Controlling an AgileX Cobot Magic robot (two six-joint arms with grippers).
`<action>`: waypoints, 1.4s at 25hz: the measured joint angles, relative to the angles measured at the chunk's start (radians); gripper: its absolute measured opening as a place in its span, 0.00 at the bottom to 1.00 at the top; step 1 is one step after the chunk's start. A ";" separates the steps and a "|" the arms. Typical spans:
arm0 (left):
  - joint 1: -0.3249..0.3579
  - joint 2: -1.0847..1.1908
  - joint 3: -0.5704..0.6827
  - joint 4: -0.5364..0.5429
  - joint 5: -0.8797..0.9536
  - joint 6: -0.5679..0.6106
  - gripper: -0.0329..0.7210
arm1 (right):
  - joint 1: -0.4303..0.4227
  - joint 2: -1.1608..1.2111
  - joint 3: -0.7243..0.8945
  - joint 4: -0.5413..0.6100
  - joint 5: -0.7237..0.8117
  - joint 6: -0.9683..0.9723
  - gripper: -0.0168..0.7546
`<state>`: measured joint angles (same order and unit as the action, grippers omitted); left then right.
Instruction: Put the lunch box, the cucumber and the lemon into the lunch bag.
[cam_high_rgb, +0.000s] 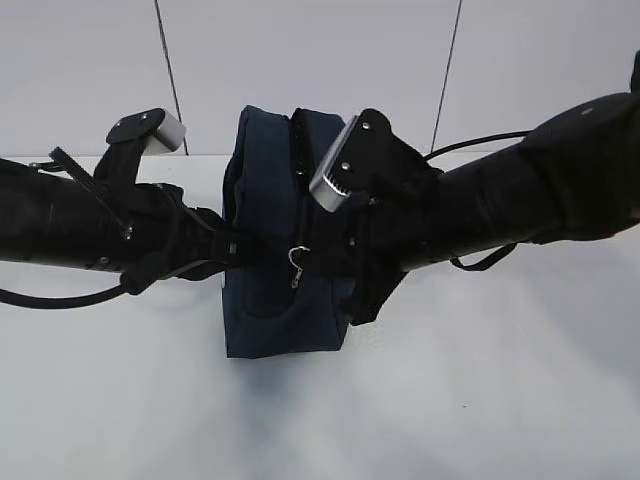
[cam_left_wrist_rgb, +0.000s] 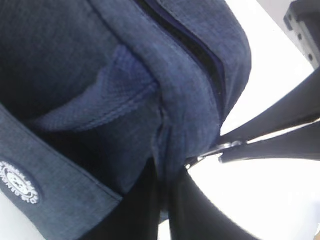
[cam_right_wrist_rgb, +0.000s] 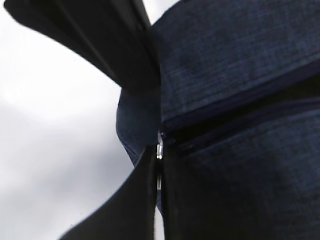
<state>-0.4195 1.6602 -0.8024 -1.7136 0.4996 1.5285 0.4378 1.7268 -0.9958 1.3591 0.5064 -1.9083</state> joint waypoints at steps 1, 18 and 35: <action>0.000 0.000 0.000 0.000 0.000 0.000 0.04 | 0.000 0.000 0.000 0.009 0.000 0.000 0.03; 0.000 0.000 0.000 0.002 0.000 0.000 0.04 | 0.000 -0.049 -0.002 0.213 -0.019 -0.001 0.03; 0.000 0.000 0.000 0.002 0.000 0.000 0.04 | 0.000 -0.049 -0.047 0.408 -0.120 -0.064 0.03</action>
<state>-0.4195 1.6602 -0.8024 -1.7116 0.4996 1.5285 0.4378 1.6778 -1.0432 1.7671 0.3868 -1.9723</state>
